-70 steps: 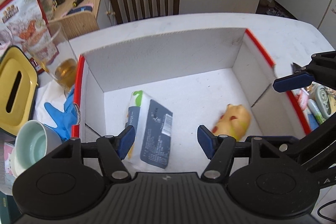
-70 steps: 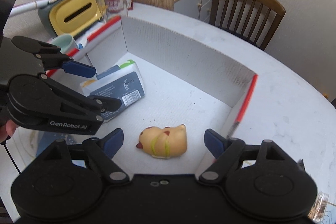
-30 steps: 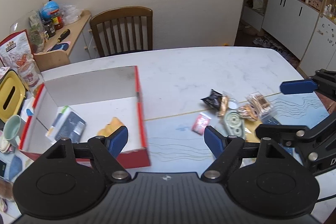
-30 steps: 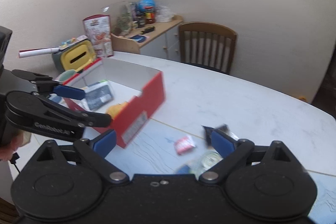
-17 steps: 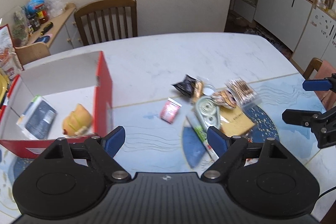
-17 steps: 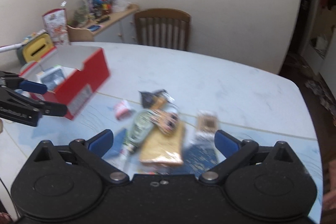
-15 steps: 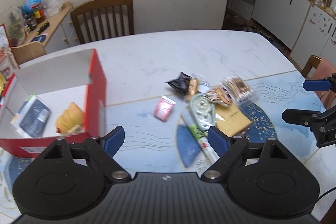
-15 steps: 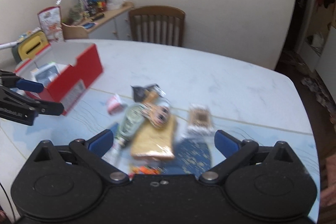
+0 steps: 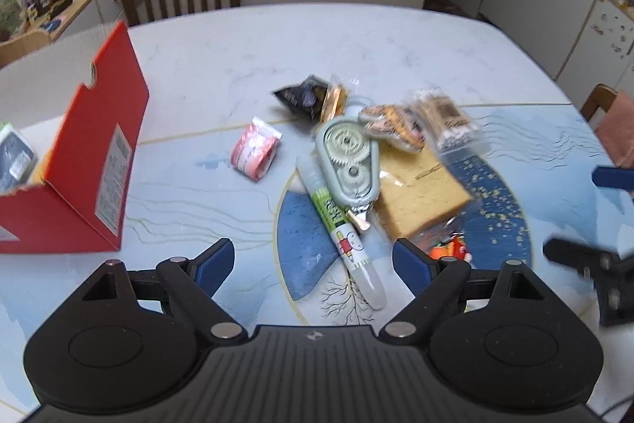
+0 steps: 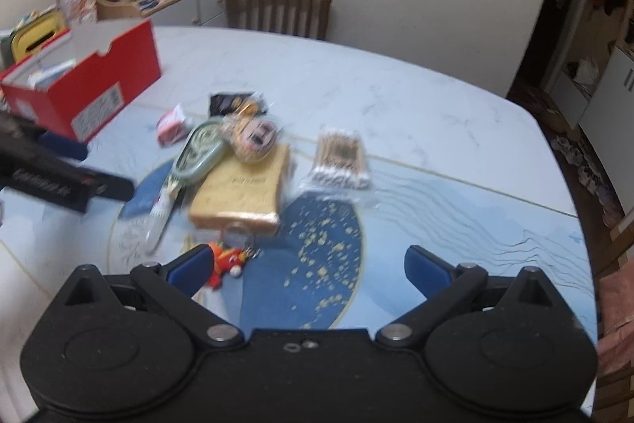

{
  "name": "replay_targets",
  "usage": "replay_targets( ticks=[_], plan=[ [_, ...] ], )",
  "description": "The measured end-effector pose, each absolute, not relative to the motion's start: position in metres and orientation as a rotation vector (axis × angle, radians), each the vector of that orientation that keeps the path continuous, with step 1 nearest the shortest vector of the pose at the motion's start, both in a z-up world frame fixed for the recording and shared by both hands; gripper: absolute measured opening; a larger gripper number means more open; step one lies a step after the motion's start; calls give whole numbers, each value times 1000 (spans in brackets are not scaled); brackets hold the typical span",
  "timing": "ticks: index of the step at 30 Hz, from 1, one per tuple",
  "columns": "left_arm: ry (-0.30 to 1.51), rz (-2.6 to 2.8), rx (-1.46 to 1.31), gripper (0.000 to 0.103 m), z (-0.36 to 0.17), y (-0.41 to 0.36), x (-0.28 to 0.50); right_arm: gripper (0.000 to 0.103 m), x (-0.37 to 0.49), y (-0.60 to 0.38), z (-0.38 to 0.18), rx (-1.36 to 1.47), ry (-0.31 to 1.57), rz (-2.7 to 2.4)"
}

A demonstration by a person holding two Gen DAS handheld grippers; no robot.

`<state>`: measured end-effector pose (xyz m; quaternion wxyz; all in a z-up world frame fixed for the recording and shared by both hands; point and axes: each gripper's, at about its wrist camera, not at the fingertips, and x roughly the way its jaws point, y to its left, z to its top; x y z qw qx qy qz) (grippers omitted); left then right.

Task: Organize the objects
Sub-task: 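Move both tools back over the items on the table, then grasp the glue stick with the left tool while the right tool grasps the red horse keychain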

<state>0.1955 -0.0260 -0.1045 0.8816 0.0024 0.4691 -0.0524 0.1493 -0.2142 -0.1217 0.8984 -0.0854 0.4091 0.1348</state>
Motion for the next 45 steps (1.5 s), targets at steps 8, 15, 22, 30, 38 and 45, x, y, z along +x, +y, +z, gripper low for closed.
replay_targets(
  ticks=[8,15,22,30,38,45],
  plan=[
    [1003,-65,24,87,-133,-33,210,100,148,-191,-146,-222,882,343],
    [1016,-67,10,87,-146,-33,220,97,154,-176,-163,-242,905,380],
    [1024,-41,28,88,-156,-34,229,91,163,-164,-173,-246,915,391],
    [998,-55,37,88,-157,-35,236,81,171,-154,-182,-241,913,399],
    [975,-65,36,79,-156,-34,234,69,174,-153,-182,-180,923,413],
    [971,-114,64,37,-150,-40,235,60,169,-151,-179,-164,928,391]
  ],
)
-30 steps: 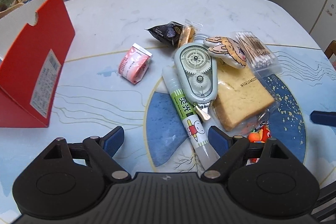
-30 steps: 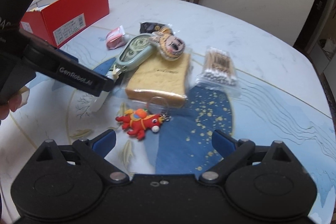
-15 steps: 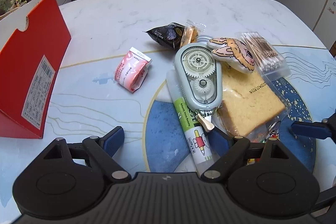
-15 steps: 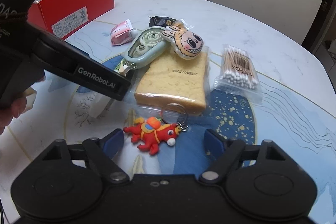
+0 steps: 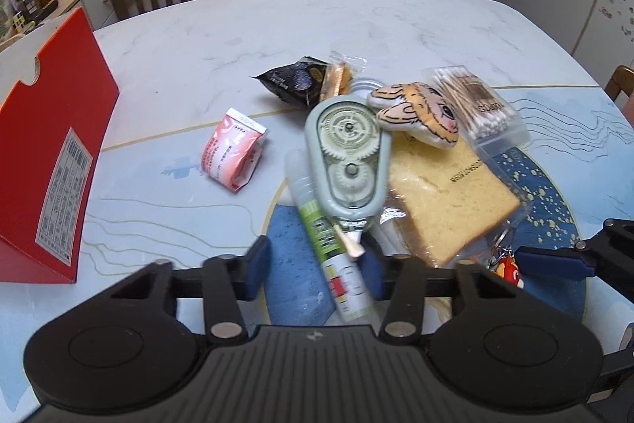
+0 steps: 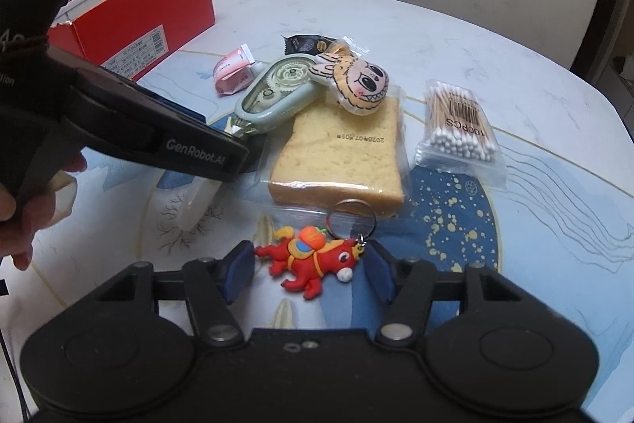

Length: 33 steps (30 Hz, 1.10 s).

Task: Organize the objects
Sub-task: 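Grasp the glue stick with the left tool while the right tool grasps the red horse keychain, then carry the glue stick and horse keychain with both tools into the shoebox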

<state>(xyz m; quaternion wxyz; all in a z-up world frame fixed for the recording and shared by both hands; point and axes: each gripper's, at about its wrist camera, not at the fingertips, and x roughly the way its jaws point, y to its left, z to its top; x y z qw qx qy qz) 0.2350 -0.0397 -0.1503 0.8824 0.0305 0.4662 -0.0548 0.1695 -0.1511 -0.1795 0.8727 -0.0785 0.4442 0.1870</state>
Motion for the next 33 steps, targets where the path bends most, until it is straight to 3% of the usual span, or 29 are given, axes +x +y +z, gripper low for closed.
replay_targets(
  ticks=[6,33],
  plan=[
    [981,-127,61,18,-148,-35,229,59,164,-155,-178,-135,942,375],
    [1005,-186,-166,17,-117,36,148,59,118,-151,-127,-18,946,385]
  ],
)
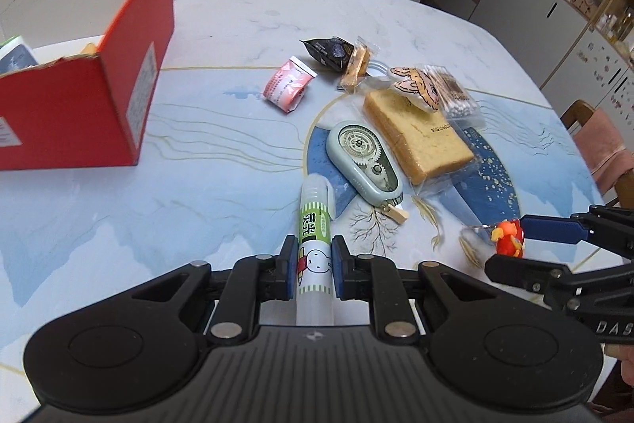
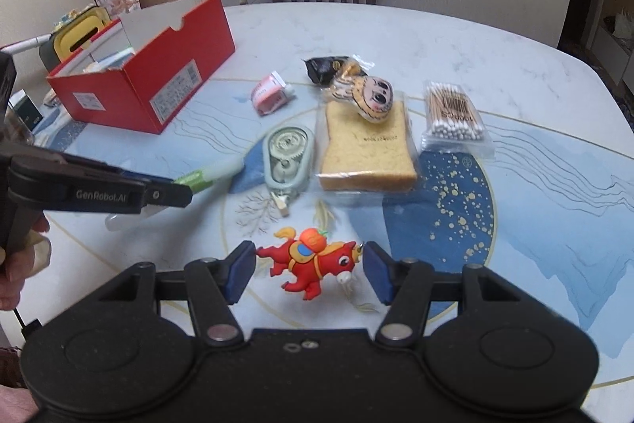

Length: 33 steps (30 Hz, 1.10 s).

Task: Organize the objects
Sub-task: 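Carry the glue stick and horse keychain with both tools into the shoebox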

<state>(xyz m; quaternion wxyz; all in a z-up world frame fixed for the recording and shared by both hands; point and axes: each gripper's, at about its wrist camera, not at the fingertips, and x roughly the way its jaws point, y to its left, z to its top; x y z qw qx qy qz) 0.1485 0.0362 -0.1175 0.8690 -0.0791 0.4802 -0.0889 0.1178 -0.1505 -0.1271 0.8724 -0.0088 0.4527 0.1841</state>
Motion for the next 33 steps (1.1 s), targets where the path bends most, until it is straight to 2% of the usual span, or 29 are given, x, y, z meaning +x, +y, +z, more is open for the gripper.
replay_targets(
  ticks=[16,33],
  plan=[
    [943,-216,-178,17,-90,86,132,59,129,-110,-86,-59,894,417],
    [780,-236,-109,17,-21,154,157,59,178,-29,-23,-155,765,510]
  ],
)
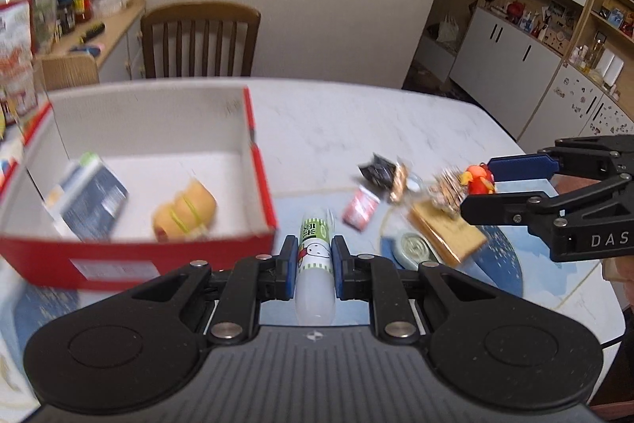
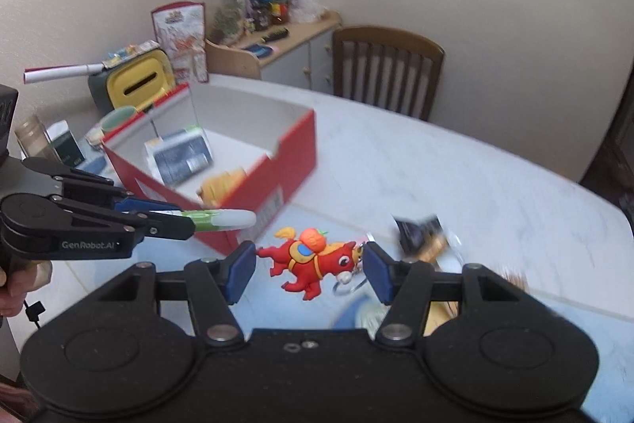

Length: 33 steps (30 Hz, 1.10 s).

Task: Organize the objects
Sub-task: 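Carry the glue stick and horse keychain with both tools into the shoebox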

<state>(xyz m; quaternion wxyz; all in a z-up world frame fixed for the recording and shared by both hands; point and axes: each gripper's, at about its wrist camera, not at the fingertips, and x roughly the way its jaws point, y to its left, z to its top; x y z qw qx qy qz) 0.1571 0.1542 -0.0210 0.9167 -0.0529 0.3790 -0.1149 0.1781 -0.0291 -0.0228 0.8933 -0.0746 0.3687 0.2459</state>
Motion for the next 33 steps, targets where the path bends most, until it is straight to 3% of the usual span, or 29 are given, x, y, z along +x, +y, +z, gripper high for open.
replay_targets(
  ticks=[15,33],
  plan=[
    [682,-129,-69,17,12,251,207,59,231,79,6,-275,689,620],
    [829,-96,7,17,-56,299,266,59,323,177,-58,-372,791,610]
  ],
)
